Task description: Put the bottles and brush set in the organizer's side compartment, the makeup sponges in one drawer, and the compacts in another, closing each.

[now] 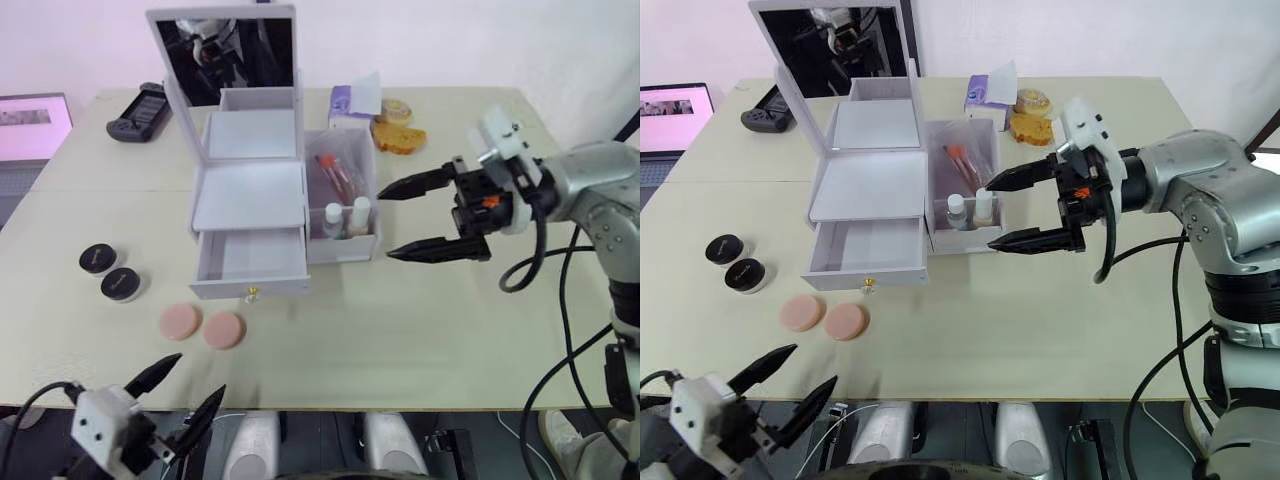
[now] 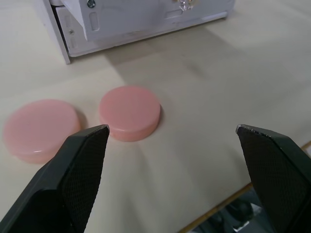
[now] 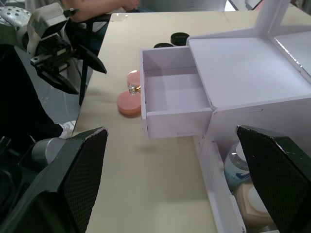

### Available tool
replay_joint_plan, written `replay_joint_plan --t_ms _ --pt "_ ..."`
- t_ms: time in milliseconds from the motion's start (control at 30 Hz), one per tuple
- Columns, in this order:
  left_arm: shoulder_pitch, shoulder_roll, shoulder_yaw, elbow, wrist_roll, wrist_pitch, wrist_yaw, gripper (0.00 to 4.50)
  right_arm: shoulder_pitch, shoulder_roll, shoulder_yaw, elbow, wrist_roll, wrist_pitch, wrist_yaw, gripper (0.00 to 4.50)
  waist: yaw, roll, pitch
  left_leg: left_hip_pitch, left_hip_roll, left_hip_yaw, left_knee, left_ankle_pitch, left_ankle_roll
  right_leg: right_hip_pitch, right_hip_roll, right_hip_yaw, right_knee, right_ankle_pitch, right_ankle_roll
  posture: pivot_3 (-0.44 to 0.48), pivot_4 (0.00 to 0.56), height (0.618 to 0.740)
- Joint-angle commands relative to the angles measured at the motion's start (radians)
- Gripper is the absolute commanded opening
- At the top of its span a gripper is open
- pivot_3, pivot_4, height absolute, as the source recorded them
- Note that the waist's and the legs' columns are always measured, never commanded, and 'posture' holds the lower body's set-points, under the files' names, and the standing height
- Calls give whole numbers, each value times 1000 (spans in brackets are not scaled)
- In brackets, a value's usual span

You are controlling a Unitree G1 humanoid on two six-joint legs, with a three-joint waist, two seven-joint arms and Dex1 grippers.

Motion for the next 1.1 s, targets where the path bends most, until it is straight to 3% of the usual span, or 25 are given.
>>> replay_joint_plan --t_ms 33,233,400,667,1000,1100 --pt "-14 -12 -49 34 69 -55 68 4403 -31 -5 -15 -8 -8 -18 16 4500 0 0 0 0 0 0 0 0 0 0 0 0 0 0 0 0 150 740" --pt "-71 -42 -133 156 157 -135 167 4403 -35 -31 -6 38 -25 -3 57 4500 2 0 0 0 0 0 0 0 0 0 0 0 0 0 0 0 150 740" --pt "-114 -39 -186 251 193 -197 218 4403 -29 -54 -56 31 70 65 131 4500 4 1 0 0 0 0 0 0 0 0 0 0 0 0 0 0 150 740" --pt "-201 -40 -241 335 213 -232 287 4403 6 -69 -78 -4 80 74 112 4500 6 3 -2 0 0 0 0 0 0 1 0 0 1 0 0 0 150 740" --pt "-319 -45 -298 401 224 -219 359 4403 -3 -62 -71 -2 69 71 87 4500 11 15 -9 4 0 -1 1 0 0 5 0 0 1 0 1 0 150 740" --pt "-326 -45 -304 424 216 -231 369 3533 -2 -61 -72 0 69 68 82 4500 12 19 -11 5 0 -1 1 0 0 7 0 0 0 0 0 0 150 740"
